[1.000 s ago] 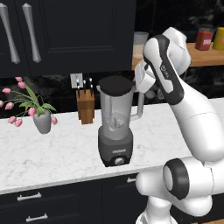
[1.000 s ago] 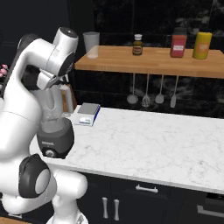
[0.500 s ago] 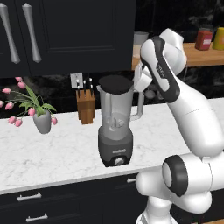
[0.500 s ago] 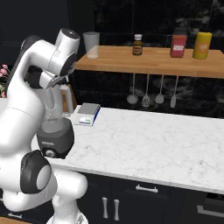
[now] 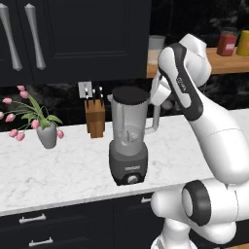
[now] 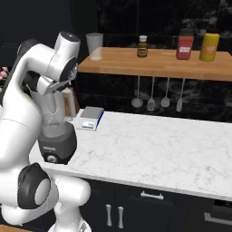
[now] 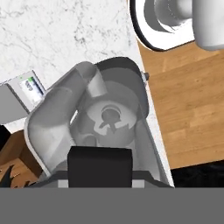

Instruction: Close the lid blender by securely placing the lid on top.

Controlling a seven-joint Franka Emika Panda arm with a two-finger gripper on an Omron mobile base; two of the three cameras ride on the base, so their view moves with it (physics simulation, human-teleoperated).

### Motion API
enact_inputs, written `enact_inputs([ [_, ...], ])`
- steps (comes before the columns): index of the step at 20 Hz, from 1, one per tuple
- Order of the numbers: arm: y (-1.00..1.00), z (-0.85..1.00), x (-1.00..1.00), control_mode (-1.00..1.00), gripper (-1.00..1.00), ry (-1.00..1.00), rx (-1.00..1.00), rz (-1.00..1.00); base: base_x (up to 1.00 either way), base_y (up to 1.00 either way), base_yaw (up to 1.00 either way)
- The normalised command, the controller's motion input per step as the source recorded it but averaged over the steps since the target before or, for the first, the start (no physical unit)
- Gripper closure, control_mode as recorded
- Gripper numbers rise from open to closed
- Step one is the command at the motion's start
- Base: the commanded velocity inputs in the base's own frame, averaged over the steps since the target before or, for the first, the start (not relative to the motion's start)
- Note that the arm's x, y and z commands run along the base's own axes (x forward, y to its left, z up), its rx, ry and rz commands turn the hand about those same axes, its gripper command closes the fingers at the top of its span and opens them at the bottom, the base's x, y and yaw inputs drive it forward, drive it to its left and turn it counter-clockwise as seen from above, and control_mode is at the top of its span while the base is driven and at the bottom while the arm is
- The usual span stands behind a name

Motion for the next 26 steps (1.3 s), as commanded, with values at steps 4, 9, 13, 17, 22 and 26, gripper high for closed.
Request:
enact_inputs([
  [4, 0.17, 0.00, -0.13, -1.00, 1.00, 0.10, -0.03, -0.06, 0.00, 0.00, 0.00],
  [9, 0.15, -0.11, 0.12, -1.00, 1.00, 0.00, -0.05, -0.01, 0.00, 0.00, 0.00],
  [13, 0.01, -0.23, 0.24, -1.00, 1.00, 0.00, -0.05, 0.00, 0.00, 0.00, 0.00],
  [17, 0.01, -0.22, 0.24, -1.00, -1.00, 0.00, -0.03, 0.00, 0.00, 0.00, 0.00],
  [22, 0.00, 0.00, 0.01, -1.00, -1.00, 0.00, 0.00, 0.00, 0.00, 0.00, 0.00],
  [26, 0.00, 0.00, 0.00, -1.00, -1.00, 0.00, 0.00, 0.00, 0.00, 0.00, 0.00],
])
